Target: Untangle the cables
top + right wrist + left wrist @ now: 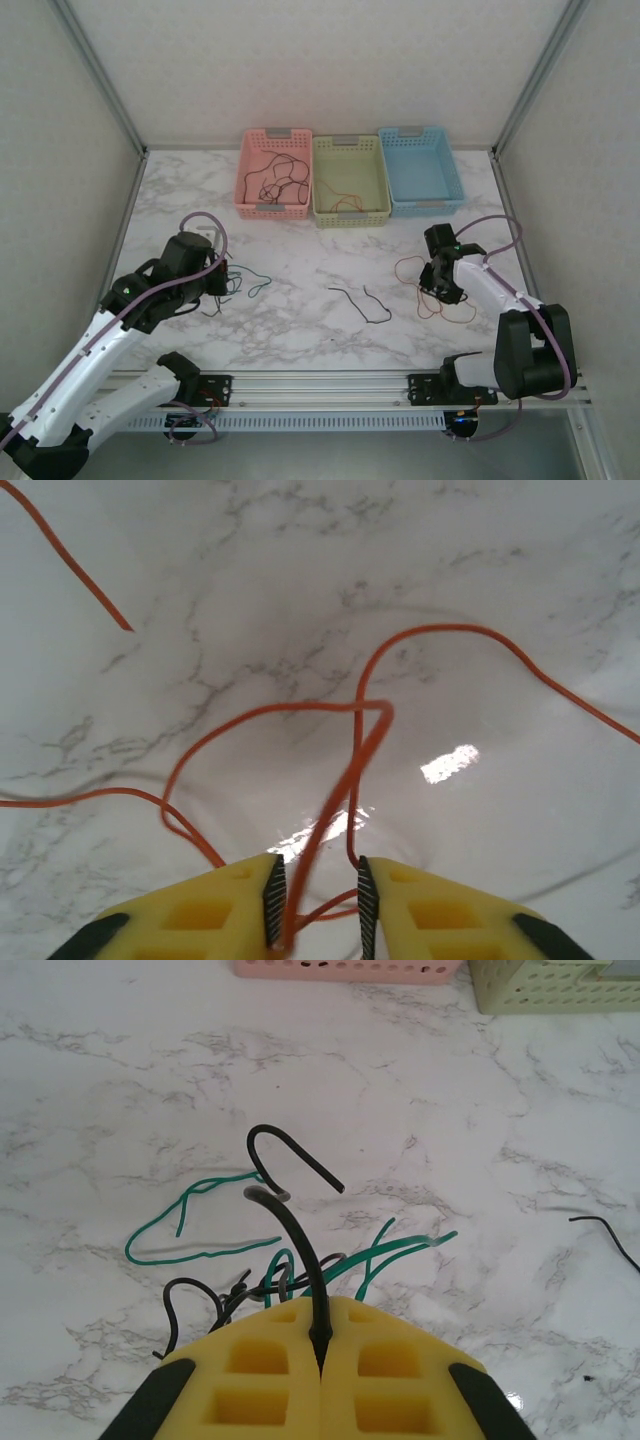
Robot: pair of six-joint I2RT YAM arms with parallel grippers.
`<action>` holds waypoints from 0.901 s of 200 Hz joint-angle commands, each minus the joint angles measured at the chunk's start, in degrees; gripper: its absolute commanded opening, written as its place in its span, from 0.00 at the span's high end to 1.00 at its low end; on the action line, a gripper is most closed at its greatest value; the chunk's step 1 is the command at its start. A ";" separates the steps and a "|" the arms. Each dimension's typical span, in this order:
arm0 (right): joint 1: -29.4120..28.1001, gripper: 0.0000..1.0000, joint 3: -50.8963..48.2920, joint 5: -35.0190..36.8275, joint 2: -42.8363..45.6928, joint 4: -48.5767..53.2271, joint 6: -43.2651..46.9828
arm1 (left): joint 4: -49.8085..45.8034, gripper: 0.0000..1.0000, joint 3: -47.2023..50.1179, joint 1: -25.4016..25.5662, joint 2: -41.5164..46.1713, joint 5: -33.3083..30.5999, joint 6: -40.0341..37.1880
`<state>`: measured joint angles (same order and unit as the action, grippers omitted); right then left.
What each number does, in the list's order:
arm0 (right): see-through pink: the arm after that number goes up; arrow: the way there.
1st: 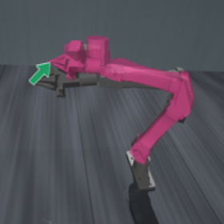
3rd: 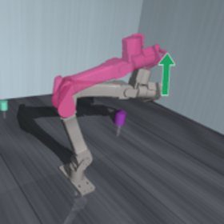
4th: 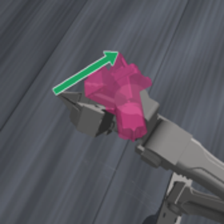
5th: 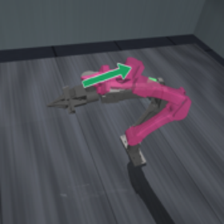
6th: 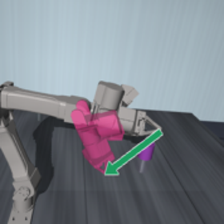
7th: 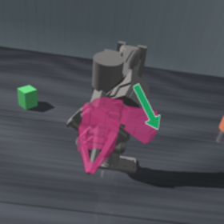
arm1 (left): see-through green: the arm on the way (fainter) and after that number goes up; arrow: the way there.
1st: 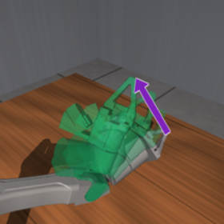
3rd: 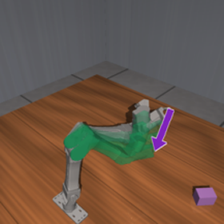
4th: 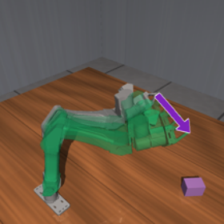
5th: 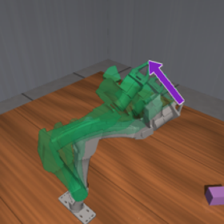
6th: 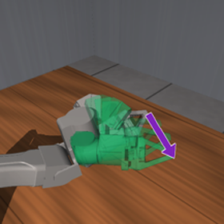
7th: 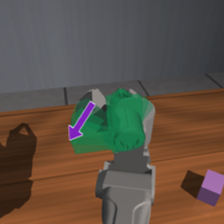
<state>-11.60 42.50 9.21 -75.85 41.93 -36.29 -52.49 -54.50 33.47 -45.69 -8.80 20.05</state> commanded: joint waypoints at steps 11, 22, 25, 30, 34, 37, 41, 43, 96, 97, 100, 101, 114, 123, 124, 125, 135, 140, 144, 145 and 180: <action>0.32 0.52 0.83 1.31 0.44 -0.19 -0.16 | 0.79 1.00 0.65 -0.56 0.86 0.80 -1.07; 0.65 0.43 0.91 1.93 0.69 0.07 0.18 | 0.83 1.00 0.71 -0.51 0.87 0.80 -1.11; 0.72 0.40 0.92 2.02 0.72 0.08 0.24 | 0.82 1.00 0.67 -0.51 0.87 0.80 -1.07; 0.85 0.37 0.90 2.00 0.64 0.16 0.49 | 0.81 1.00 0.68 -0.51 0.79 0.88 -1.07; 0.91 0.34 0.98 2.03 0.59 0.23 0.50 | 0.85 1.00 0.71 -0.51 0.78 0.89 -1.08; 0.95 0.32 0.99 2.04 0.46 0.25 0.49 | 0.86 1.00 0.71 -0.51 0.70 0.93 -1.07; 1.03 0.29 1.07 1.97 0.37 0.19 0.52 | 0.90 1.00 0.71 -0.51 0.63 1.04 -1.12; 0.98 0.28 1.09 2.00 0.29 0.02 0.50 | 0.90 1.00 0.71 -0.51 0.61 1.06 -1.15; 0.99 0.17 0.75 -6.80 -5.14 -4.33 3.86 | 0.90 1.00 0.71 -0.51 0.69 1.06 -1.16; 0.98 0.17 0.75 -6.86 -5.20 -4.37 3.86 | 0.90 1.00 0.67 -0.51 0.69 1.06 -1.16; 1.04 0.17 0.67 -6.92 -5.39 -4.48 3.85 | 0.90 1.00 0.71 -0.51 0.69 0.99 -1.16; 1.04 0.17 0.57 -6.92 -5.46 -4.53 3.86 | 0.90 1.00 0.71 -0.51 0.65 0.98 -1.20; 1.05 0.17 0.39 -7.08 -6.13 -5.01 3.99 | 0.83 1.00 0.62 -0.52 0.69 1.02 -1.16; 0.99 0.18 0.46 -8.02 -6.62 -5.34 4.25 | 0.81 1.00 0.62 -0.51 0.69 0.99 -1.20; 0.98 0.18 0.47 -8.09 -6.65 -5.40 4.32 | 0.81 1.00 0.62 -0.51 0.69 0.98 -1.22; 1.01 0.18 0.47 -8.25 -6.70 -5.43 4.36 | 0.81 1.00 0.62 -0.51 0.74 0.98 -1.23; 0.88 0.18 0.48 -9.01 -7.00 -5.62 4.61 | 0.81 1.00 0.62 -0.51 0.77 0.97 -1.25; 0.79 0.18 0.47 -8.93 -7.12 -5.63 4.65 | 0.83 1.00 0.61 -0.51 0.85 0.98 -1.25; 0.74 0.19 0.47 -8.88 -7.18 -5.65 4.73 | 0.81 1.00 0.62 -0.51 0.86 0.98 -1.22; 0.72 0.19 0.47 -8.83 -7.24 -5.64 4.74 | 0.81 1.00 0.62 -0.51 0.86 0.98 -1.23; 0.14 0.26 0.74 -9.77 -8.41 -5.81 5.25 | 0.81 1.00 0.71 -0.54 0.78 0.71 -1.16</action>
<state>-10.92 42.59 1.06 -83.05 36.21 -31.99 -52.47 -54.30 33.47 -45.67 -8.58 19.64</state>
